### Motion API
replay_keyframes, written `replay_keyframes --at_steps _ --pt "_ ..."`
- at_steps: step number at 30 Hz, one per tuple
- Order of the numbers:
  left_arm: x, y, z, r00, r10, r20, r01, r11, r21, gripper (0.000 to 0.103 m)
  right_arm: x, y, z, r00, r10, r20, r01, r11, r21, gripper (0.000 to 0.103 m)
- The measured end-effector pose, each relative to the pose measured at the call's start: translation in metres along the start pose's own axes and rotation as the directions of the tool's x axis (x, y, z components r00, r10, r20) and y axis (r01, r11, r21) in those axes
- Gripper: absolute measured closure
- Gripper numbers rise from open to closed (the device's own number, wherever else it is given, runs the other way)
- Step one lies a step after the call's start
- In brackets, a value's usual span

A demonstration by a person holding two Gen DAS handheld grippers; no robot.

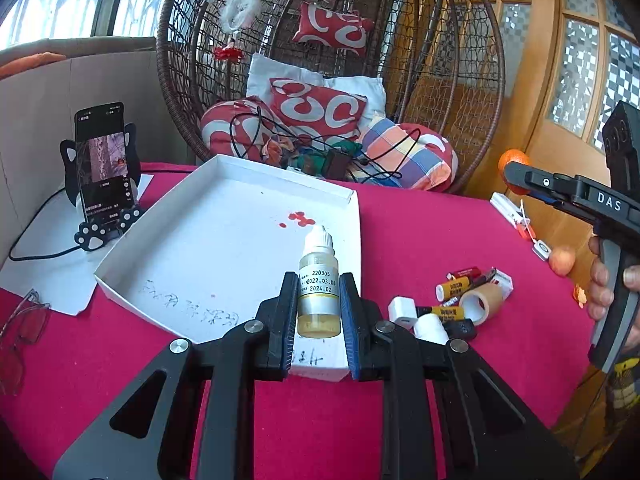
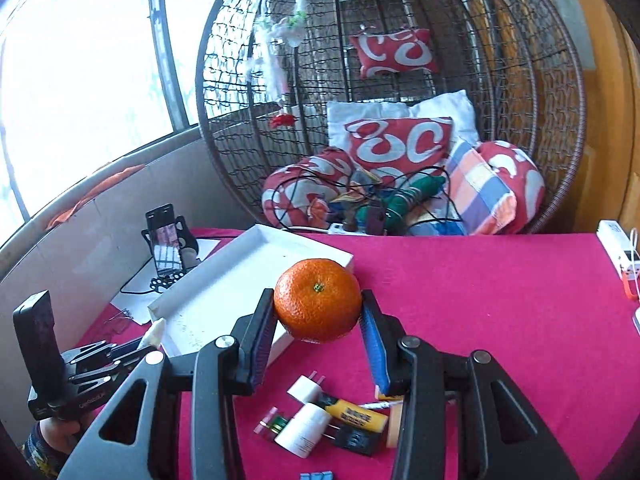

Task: Organize rigid objects
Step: 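Carry the dropper bottle into the tray with the left tool while the right tool carries the orange there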

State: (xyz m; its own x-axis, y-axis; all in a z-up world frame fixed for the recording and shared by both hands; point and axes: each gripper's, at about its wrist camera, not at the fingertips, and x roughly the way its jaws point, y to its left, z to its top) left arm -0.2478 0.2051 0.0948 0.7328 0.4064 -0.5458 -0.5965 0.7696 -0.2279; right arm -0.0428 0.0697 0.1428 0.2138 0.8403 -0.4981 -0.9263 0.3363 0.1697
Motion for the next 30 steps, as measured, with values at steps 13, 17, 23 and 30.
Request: replay_keyframes --at_steps 13,17,23,30 --pt "0.081 0.075 0.009 0.975 0.181 -0.132 -0.202 0.966 -0.164 0.083 0.124 0.080 -0.018 0.977 0.093 -0.191 -0.099 0.995 -0.024 0.062" --pt "0.083 0.084 0.002 0.972 0.189 -0.138 -0.213 0.958 -0.190 0.083 0.155 0.097 -0.040 0.971 0.049 -0.233 -0.066 0.996 -0.067 0.062" --pt "0.079 0.089 -0.002 0.971 0.197 -0.137 -0.223 0.953 -0.207 0.081 0.166 0.116 -0.058 0.978 -0.029 -0.204 -0.007 0.985 -0.172 0.061" --pt "0.056 0.084 -0.005 0.972 0.233 -0.024 -0.230 0.936 -0.268 0.000 0.129 0.108 -0.052 0.996 -0.080 -0.050 0.069 0.977 -0.202 0.000"
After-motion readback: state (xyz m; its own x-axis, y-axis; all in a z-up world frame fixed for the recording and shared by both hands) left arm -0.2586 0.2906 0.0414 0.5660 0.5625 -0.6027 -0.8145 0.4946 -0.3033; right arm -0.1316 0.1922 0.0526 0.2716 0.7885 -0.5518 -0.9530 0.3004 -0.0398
